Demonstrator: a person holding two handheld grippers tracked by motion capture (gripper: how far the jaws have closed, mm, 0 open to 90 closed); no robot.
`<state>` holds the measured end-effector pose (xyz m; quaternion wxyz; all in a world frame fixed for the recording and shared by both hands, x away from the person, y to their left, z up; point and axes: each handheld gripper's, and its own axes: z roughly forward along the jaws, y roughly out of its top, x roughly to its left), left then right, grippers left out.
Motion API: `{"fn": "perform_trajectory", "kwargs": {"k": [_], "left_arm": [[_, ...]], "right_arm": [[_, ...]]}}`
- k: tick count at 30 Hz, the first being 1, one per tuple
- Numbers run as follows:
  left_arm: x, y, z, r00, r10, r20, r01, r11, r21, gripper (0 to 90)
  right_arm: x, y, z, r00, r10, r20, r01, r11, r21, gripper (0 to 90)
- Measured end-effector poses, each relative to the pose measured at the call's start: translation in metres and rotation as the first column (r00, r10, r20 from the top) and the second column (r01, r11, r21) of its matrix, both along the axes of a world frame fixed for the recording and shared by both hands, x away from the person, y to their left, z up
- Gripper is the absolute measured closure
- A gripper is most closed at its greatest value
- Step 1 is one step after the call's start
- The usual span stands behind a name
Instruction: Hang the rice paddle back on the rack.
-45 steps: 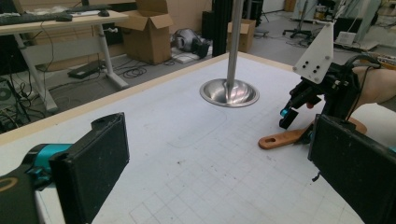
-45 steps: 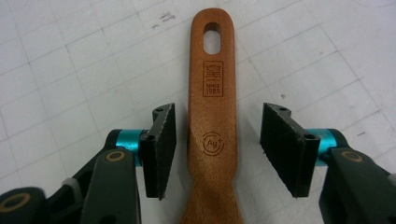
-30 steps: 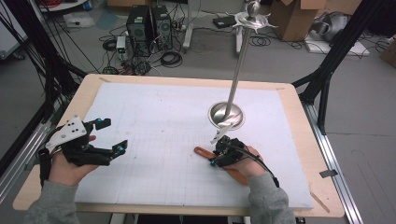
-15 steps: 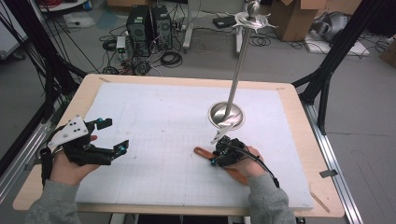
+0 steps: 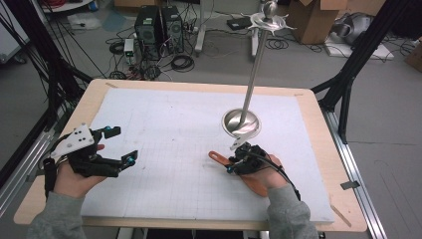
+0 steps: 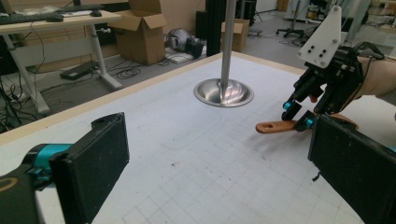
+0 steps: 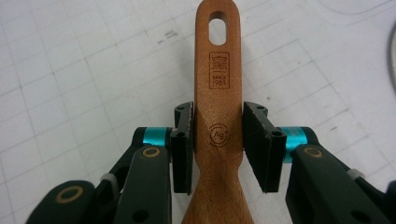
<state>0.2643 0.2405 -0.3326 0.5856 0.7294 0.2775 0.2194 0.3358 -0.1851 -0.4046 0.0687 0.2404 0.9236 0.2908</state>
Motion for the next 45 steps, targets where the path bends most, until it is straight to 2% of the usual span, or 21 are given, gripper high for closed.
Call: {"fn": "perform_trajectory", "kwargs": {"k": [3,6,13,31,40,45], "left_arm": [[0.001,0.000,0.000,1.0000,0.001,-0.002,-0.001,1.0000,0.002,5.6],[0.001,0.000,0.000,1.0000,0.003,-0.001,-0.003,1.0000,0.001,5.6],[0.001,-0.001,0.000,1.0000,0.003,-0.003,-0.003,1.0000,-0.002,5.6],[0.001,0.000,0.000,1.0000,0.008,-0.004,-0.008,1.0000,0.000,5.7],[0.002,0.000,0.000,1.0000,0.008,-0.005,-0.008,1.0000,0.002,5.6],[0.002,0.001,0.000,0.9999,0.009,-0.005,-0.009,1.0000,0.000,5.6]], "right_arm": [[-0.001,-0.004,0.004,1.0000,-0.001,0.010,0.001,0.9997,0.025,64.6],[-0.003,-0.007,0.010,0.9996,-0.028,0.010,0.028,0.9984,0.050,64.6],[-0.004,-0.016,0.018,0.9985,-0.033,0.044,0.028,0.9933,0.112,64.6],[-0.011,-0.025,0.034,0.9911,-0.044,0.126,0.020,0.9835,0.180,64.6],[-0.015,-0.032,0.045,0.9838,-0.054,0.171,0.015,0.9747,0.223,64.6],[-0.018,-0.036,0.050,0.9739,-0.078,0.213,0.019,0.9637,0.266,64.6]]}}
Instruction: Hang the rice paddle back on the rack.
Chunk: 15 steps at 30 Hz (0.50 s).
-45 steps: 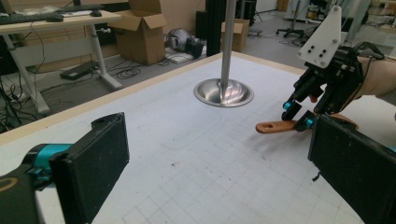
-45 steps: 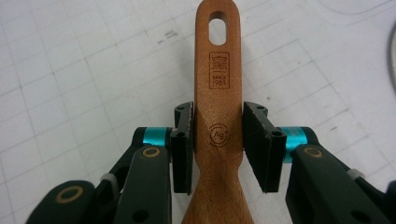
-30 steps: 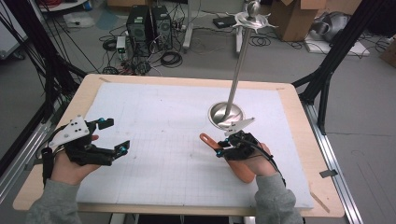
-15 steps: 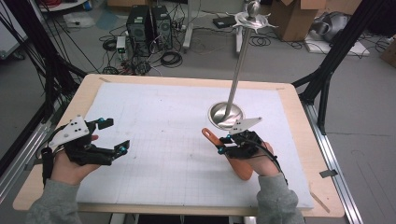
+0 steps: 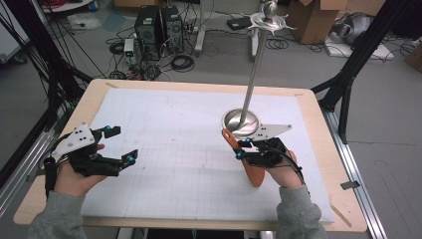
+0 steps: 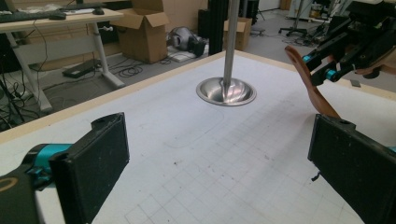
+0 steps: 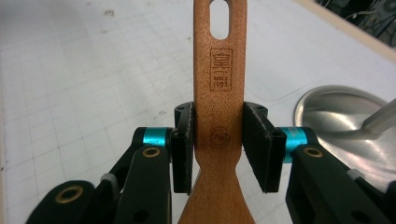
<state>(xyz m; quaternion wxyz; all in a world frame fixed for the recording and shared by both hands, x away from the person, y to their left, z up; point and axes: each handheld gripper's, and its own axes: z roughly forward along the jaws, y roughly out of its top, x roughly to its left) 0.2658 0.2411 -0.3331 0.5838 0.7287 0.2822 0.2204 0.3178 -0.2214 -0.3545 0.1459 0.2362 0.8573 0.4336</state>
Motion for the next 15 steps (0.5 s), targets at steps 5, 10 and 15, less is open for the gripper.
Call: {"fn": "perform_trajectory", "kwargs": {"k": [5,10,15], "left_arm": [[0.000,0.000,0.000,1.0000,0.001,0.000,-0.001,1.0000,0.001,5.7],[0.000,-0.001,0.000,1.0000,0.001,0.001,-0.001,1.0000,0.004,5.6],[0.000,-0.001,0.000,1.0000,0.003,0.000,-0.003,1.0000,0.002,5.6]], "right_arm": [[-0.001,-0.004,0.004,0.9995,-0.007,0.032,0.006,0.9997,0.022,64.6],[-0.004,-0.008,0.008,0.9990,-0.013,0.042,0.012,0.9991,0.041,64.7],[-0.005,-0.012,0.012,0.9983,-0.008,0.058,0.004,0.9980,0.064,64.7]]}}
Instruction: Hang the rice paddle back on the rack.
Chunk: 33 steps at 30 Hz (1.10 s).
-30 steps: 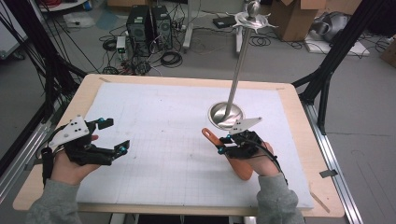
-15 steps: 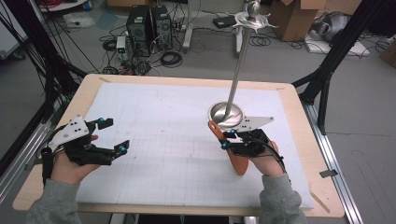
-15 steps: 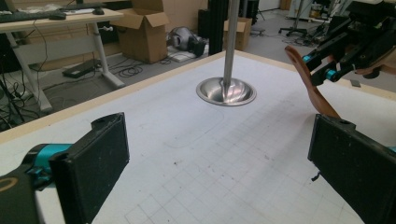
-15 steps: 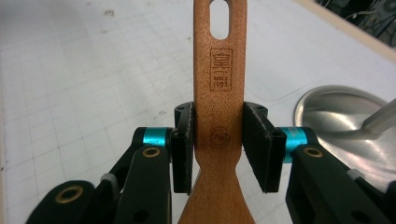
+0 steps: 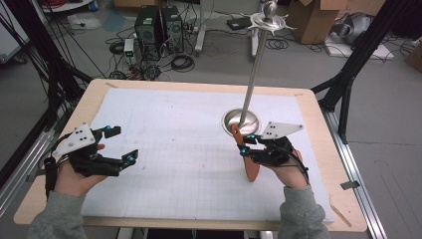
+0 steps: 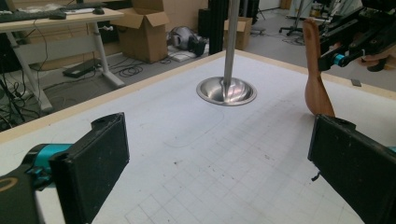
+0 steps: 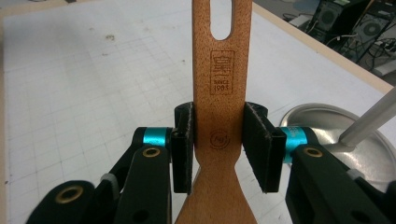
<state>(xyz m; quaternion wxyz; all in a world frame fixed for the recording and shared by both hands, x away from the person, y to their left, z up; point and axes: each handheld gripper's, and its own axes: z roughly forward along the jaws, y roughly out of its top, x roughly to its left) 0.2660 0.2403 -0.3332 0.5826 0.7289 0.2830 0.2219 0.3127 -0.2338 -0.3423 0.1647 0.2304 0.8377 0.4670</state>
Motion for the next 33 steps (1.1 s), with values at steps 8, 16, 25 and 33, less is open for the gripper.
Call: {"fn": "perform_trajectory", "kwargs": {"k": [8,16,25,33], "left_arm": [[-0.001,-0.001,0.001,1.0000,-0.003,0.003,0.003,1.0000,0.002,5.6],[0.000,-0.001,0.001,1.0000,0.007,0.007,-0.007,1.0000,0.003,5.6],[-0.001,0.001,0.002,1.0000,0.004,0.007,-0.004,0.9999,-0.009,5.6],[-0.004,0.007,0.005,0.9997,0.016,0.016,-0.015,0.9996,-0.024,5.6]], "right_arm": [[-0.004,-0.009,0.007,0.9989,0.025,0.040,-0.027,0.9986,0.046,64.7],[-0.007,-0.022,0.013,0.9990,0.024,0.037,-0.029,0.9921,0.122,64.7],[-0.009,-0.041,0.019,0.9985,0.012,0.052,-0.022,0.9827,0.184,64.7],[-0.011,-0.049,0.022,0.9987,0.008,0.050,-0.019,0.9729,0.230,64.7]]}}
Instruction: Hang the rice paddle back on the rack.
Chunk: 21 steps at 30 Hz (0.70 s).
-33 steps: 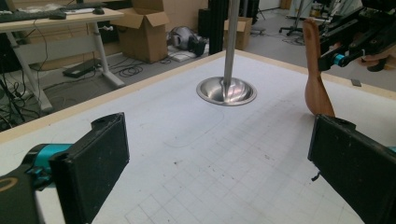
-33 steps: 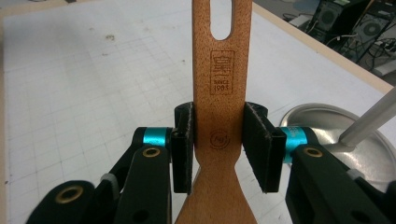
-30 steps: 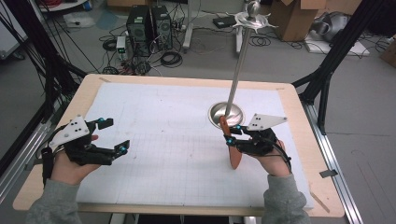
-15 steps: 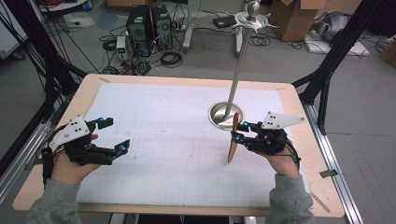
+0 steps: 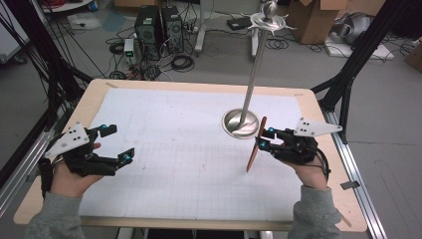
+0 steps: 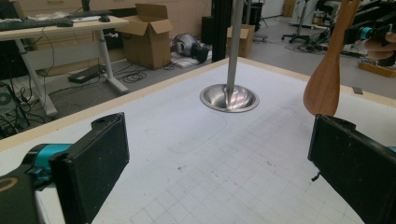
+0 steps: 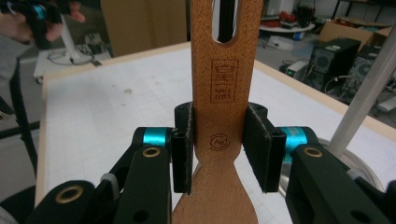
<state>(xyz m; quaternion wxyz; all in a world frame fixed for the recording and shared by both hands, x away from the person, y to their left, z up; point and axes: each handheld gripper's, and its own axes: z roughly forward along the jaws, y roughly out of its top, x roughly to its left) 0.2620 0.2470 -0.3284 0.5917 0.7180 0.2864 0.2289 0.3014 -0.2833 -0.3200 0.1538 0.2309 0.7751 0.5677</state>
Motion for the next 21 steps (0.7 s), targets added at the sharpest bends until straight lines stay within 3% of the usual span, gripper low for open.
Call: {"fn": "perform_trajectory", "kwargs": {"k": [5,9,14,18,21], "left_arm": [[0.001,-0.001,-0.001,1.0000,-0.002,-0.007,0.002,1.0000,0.006,5.6],[0.000,-0.003,-0.001,0.9999,-0.013,-0.010,0.013,0.9999,0.007,5.6],[-0.002,0.002,0.002,1.0000,-0.009,0.000,0.009,1.0000,-0.003,5.6],[-0.004,0.005,0.003,0.9998,-0.021,0.005,0.021,0.9992,-0.034,5.6],[-0.004,0.008,0.004,0.9999,-0.013,0.008,0.013,0.9994,-0.033,5.6]], "right_arm": [[0.004,-0.008,0.008,0.9998,-0.019,0.010,0.020,0.9990,-0.039,64.7],[0.012,-0.017,0.015,0.9999,0.011,0.007,-0.011,0.9999,-0.006,64.7],[0.022,-0.028,0.022,0.9999,-0.007,-0.014,0.007,0.9998,-0.017,64.7],[0.028,-0.033,0.028,0.9992,-0.016,-0.037,0.015,0.9998,-0.008,64.7],[0.033,-0.035,0.031,0.9985,-0.023,-0.050,0.023,0.9997,0.012,64.7]]}}
